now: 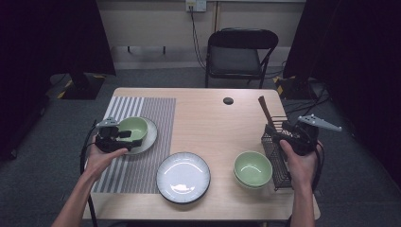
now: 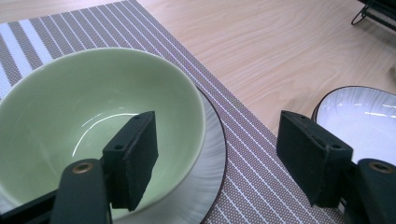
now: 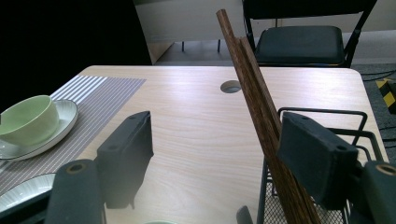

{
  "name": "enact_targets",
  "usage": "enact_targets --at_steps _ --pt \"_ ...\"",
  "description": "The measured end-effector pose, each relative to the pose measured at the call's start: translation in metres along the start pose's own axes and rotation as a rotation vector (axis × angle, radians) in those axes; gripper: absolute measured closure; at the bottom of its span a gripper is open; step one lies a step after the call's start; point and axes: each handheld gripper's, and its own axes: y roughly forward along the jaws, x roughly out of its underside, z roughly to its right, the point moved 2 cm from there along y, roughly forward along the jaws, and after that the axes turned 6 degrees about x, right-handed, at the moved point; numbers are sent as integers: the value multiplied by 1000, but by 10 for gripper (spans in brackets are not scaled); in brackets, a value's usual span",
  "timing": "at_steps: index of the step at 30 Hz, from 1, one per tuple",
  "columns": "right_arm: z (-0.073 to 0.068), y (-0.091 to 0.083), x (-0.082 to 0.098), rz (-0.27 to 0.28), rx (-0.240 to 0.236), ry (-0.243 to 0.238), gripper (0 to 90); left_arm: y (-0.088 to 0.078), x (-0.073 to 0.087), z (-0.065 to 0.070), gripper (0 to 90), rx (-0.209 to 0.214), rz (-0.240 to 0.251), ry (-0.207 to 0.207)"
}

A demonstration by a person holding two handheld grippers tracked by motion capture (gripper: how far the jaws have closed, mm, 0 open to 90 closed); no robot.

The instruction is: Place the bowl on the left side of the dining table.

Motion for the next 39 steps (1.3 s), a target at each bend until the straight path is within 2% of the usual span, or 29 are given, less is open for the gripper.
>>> enact_targets --at_steps 3,7,9,11,15,16,18,19,21,23,27,31,34,39 --pt "1 -2 0 1 -14 3 265 -2 8 3 270 -11 -17 7" --pt "2 -4 0 -14 -14 7 289 -7 14 8 239 11 -5 10" --pt "1 -5 0 -21 2 -4 306 -9 17 11 225 20 0 30" --pt "0 -6 1 -31 -6 -10 331 -9 19 13 216 13 -10 43" --pt "2 -8 2 -48 9 -29 342 -10 26 20 188 33 -6 40" --pt "3 -9 2 -49 9 -30 358 -10 29 21 177 26 -14 59" --pt "5 -11 4 -57 8 -38 400 -8 34 26 174 -21 -56 45" --pt "6 -12 5 -56 5 -45 404 -7 37 29 191 -19 -62 44" --pt "6 -13 6 -60 -3 -63 410 -7 43 34 192 20 -53 62" --pt "7 -17 8 -65 -2 -75 415 -6 48 38 172 42 -45 66" --pt "9 -20 10 -68 -1 -74 437 1 57 45 197 -2 -79 80" --pt "13 -20 11 -70 7 -47 441 11 68 44 190 -11 -119 101" --pt "16 -18 13 -87 15 -54 473 16 75 41 195 -12 -142 97" --pt "16 -11 17 -119 5 -63 562 23 84 37 193 -45 -181 95"
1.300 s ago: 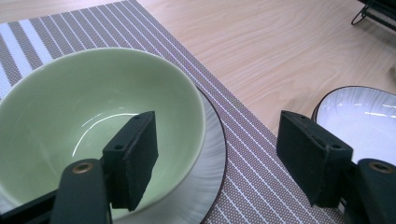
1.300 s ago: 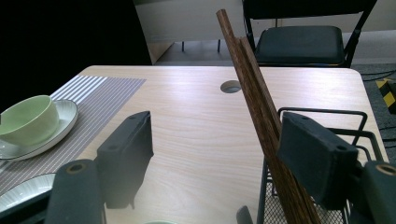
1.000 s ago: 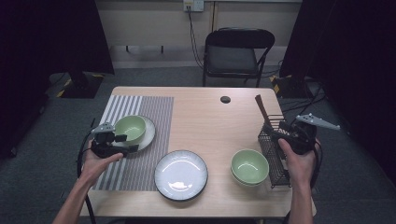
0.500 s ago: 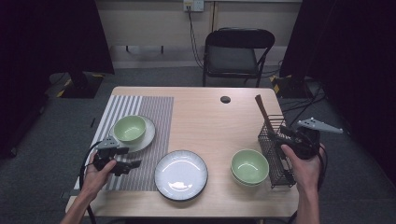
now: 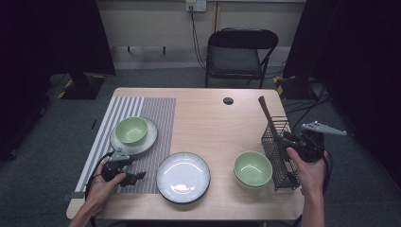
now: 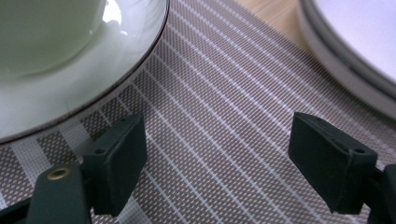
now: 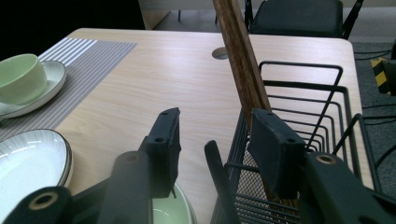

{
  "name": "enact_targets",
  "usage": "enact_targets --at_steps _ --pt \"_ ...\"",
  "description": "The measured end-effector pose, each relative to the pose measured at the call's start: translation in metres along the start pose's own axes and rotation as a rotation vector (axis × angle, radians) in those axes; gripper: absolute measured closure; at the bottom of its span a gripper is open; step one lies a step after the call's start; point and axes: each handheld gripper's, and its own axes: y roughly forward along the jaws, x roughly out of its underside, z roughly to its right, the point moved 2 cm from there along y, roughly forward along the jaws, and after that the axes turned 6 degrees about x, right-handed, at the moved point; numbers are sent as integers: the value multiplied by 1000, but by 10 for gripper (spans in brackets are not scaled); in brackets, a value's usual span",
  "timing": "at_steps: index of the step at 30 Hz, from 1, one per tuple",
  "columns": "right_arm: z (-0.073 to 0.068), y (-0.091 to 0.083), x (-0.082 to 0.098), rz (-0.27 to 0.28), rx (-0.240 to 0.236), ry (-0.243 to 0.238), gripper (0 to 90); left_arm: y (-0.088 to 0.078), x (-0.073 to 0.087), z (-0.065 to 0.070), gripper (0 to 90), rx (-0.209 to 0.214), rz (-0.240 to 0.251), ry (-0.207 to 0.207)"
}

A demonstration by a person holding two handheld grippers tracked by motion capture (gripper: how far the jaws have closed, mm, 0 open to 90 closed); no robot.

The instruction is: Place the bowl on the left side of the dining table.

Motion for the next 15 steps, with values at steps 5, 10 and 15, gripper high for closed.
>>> enact_targets --at_steps 5,10,15 --pt "-1 3 0 -23 9 -14 661 3 5 -1 179 -49 26 20" --pt "1 5 0 -34 8 -10 733 4 9 -1 159 -53 63 32" --pt "-1 7 0 -45 6 -19 767 4 9 -1 158 -50 62 34"
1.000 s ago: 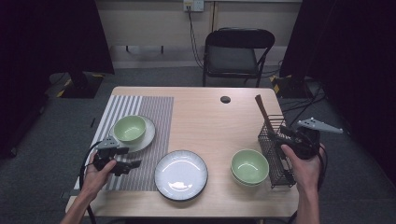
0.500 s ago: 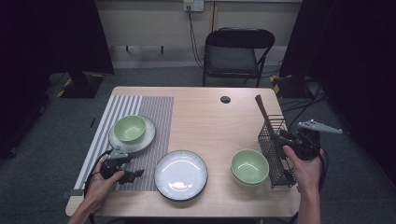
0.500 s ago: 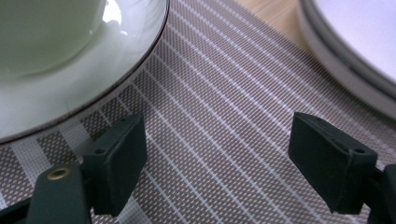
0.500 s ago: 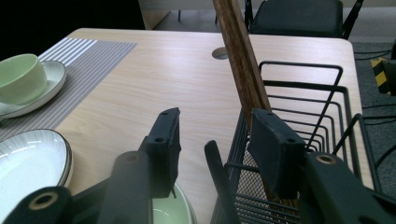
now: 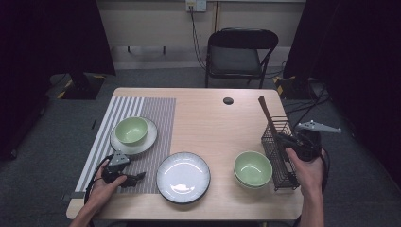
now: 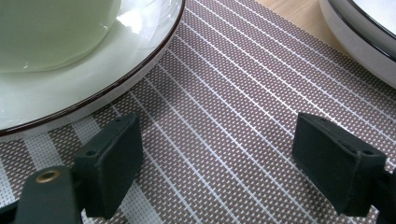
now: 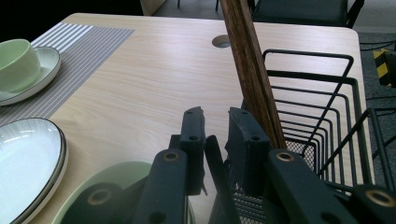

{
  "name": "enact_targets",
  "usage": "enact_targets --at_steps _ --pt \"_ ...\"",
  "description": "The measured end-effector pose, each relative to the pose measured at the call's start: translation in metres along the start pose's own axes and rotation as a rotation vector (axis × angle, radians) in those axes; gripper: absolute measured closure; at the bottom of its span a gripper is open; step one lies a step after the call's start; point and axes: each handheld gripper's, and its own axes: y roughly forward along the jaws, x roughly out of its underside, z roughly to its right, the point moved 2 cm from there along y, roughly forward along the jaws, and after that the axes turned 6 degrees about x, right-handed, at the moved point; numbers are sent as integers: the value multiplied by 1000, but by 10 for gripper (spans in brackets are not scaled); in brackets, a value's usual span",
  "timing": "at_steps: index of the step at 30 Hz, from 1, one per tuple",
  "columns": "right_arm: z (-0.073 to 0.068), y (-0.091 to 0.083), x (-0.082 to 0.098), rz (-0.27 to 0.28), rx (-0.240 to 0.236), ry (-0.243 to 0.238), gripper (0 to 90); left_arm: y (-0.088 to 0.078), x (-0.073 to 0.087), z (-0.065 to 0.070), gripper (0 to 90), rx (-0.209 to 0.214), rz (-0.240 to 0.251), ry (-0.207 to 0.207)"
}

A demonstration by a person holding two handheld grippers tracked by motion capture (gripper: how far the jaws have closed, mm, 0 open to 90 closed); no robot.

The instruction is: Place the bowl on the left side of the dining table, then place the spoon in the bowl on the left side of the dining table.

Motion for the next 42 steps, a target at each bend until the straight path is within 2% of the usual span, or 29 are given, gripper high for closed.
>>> enact_targets --at_steps 9,16,23,37,42 --pt "-2 1 1 -15 4 -23 820 0 0 0 157 1 0 0" --pt "-2 0 1 -13 4 -23 840 0 0 0 157 -2 0 -2" --pt "-3 -4 0 -4 -16 -27 844 0 0 0 157 -2 4 -6" --pt "-6 -8 4 -9 -59 -41 842 0 0 0 157 0 0 -1" --pt "-5 -10 7 -14 -72 -37 774 0 0 0 156 0 3 2"
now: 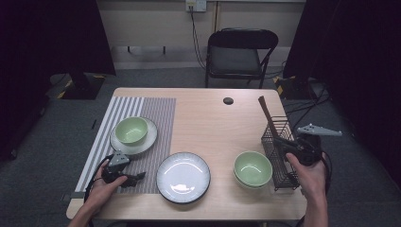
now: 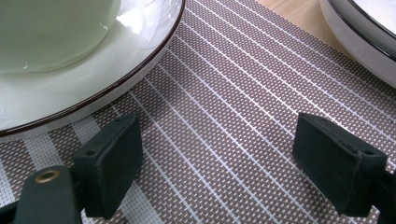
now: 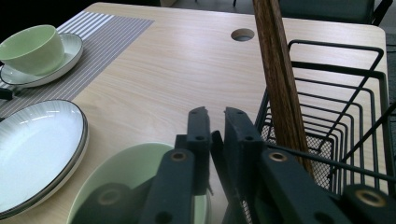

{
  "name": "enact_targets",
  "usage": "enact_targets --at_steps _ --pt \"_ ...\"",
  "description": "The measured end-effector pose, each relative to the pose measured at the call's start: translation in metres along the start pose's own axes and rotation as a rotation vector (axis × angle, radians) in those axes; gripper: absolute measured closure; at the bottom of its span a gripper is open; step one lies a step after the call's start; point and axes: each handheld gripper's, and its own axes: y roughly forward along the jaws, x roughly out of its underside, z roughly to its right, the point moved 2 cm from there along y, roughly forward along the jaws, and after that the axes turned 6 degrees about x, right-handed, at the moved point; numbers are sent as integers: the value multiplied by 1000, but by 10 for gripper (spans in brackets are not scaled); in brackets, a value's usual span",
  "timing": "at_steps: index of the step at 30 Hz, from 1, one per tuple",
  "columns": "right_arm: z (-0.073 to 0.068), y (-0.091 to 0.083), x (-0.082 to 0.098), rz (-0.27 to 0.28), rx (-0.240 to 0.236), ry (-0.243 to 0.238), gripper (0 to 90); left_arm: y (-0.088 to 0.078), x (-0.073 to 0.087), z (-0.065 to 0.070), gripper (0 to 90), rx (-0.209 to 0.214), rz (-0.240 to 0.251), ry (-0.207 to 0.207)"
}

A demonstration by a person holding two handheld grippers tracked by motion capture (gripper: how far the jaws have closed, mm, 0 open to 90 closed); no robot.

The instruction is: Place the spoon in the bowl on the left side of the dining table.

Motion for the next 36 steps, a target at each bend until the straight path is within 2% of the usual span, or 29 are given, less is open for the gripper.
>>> enact_targets --at_steps 4,10,19,22,25,28,36 --pt "0 0 2 -9 1 3 774 0 0 0 155 -4 -1 7" --pt "-1 -2 7 -25 -10 -21 752 0 0 -1 154 -3 -1 7" --pt "-3 1 15 -66 15 -45 710 0 0 -1 153 -3 0 9" --pt "-2 2 17 -81 8 -44 690 0 0 -1 153 -2 -1 9" --pt "-2 2 17 -82 14 -47 714 0 0 -1 152 -2 -1 10" --pt "-1 1 16 -82 32 -47 783 0 0 -1 151 -2 -2 10" --pt "0 -3 15 -56 31 -53 838 0 0 -1 151 -2 -2 10"
